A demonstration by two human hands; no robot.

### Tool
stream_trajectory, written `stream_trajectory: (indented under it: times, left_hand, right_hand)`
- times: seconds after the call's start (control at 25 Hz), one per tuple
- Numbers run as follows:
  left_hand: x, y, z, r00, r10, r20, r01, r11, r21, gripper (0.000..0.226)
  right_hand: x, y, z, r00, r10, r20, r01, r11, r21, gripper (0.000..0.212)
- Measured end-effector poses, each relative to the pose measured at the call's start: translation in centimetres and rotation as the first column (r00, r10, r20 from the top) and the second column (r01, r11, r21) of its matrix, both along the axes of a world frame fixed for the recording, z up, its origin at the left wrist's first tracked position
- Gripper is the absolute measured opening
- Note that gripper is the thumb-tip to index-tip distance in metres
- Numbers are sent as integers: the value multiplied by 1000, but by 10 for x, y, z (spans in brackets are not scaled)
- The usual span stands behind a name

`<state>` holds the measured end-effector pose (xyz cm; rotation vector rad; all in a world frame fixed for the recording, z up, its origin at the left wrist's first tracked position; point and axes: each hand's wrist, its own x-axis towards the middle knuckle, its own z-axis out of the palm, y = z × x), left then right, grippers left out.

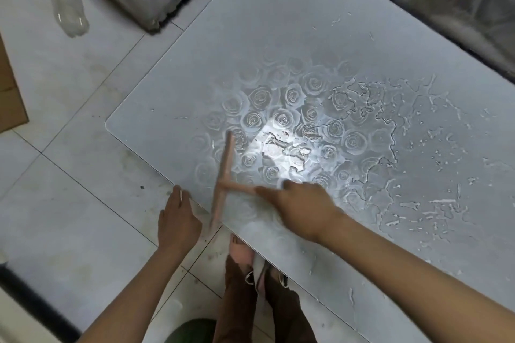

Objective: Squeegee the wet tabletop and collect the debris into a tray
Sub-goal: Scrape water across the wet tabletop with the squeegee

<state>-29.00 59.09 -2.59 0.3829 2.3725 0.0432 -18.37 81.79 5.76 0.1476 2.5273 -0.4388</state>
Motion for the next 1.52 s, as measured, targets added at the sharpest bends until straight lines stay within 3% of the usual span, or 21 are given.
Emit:
stream_trajectory:
  times: [0.16,0.24,0.44,0.56,0.84,1.0,1.12,1.2,1.4,1.52]
  left_hand:
    - [-5,-6,11,992,50,117,-56,997,53,67]
    - [-7,-6,13,990,17,143,-26,998,64,64]
    - [-17,9,21,993,-11,122,13,1000,-19,50]
    - [-23,27,32,992,-99,75,102,994,-48,43]
    - [-31,88,70,965,-256,66,261,961,-87,50]
    - [-43,149,82,926,-379,-5,377,922,-89,53]
    - [-57,189,79,885,-461,-61,453,885,-104,58]
    - [-70,230,65,856,-511,-81,504,859,-94,63]
    - [-113,314,36,759,-626,-178,628,776,-53,66]
    - [-149,353,8,703,-671,-235,676,734,-71,64]
  right_hand:
    - [58,57,34,979,-145,142,125,982,139,52]
    - [62,52,48,982,-160,96,136,966,218,55]
    - [-15,-2,20,997,-81,-16,81,997,-9,43]
    - [-33,17,0,994,-107,37,107,994,2,41]
    - [50,116,49,946,-316,71,308,946,104,31]
    - [16,170,65,845,-534,-20,533,844,-54,32]
    - [-29,206,67,666,-737,117,729,608,-315,33]
    - [-54,242,57,563,-816,132,787,481,-386,29]
    - [-111,305,32,447,-892,76,812,369,-452,27]
    - [-125,318,8,471,-882,-7,797,428,-427,27]
